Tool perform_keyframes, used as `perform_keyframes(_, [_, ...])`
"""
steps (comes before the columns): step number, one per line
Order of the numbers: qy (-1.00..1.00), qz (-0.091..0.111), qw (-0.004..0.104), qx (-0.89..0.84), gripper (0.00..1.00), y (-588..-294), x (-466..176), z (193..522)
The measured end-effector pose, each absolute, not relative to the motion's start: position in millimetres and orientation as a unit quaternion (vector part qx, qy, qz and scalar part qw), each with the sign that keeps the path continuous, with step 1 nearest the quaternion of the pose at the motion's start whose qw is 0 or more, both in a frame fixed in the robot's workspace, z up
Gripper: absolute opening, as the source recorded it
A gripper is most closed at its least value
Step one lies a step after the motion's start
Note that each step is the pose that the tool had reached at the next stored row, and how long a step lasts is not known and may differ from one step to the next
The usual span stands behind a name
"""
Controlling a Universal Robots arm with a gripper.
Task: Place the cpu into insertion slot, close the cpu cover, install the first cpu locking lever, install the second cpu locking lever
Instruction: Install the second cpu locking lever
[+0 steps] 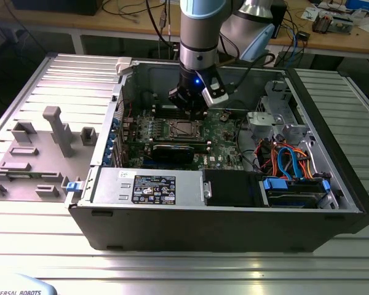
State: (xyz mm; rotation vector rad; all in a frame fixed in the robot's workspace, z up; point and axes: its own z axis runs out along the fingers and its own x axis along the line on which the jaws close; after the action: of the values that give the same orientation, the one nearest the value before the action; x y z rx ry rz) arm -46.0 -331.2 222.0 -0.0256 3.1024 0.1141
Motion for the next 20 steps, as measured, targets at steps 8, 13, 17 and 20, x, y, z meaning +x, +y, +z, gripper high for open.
perform_keyframes(8, [0.999, 0.037, 0.018, -0.008, 0.11, -333.1, -45.9, 222.0])
perform_keyframes(13, [0.999, 0.037, 0.018, -0.008, 0.11, -334.0, -45.9, 222.0])
perform_keyframes(17, [0.999, 0.037, 0.018, -0.008, 0.11, -334.9, -45.9, 222.0])
perform_keyframes(20, [0.999, 0.037, 0.018, -0.008, 0.11, -335.1, -46.0, 223.7])
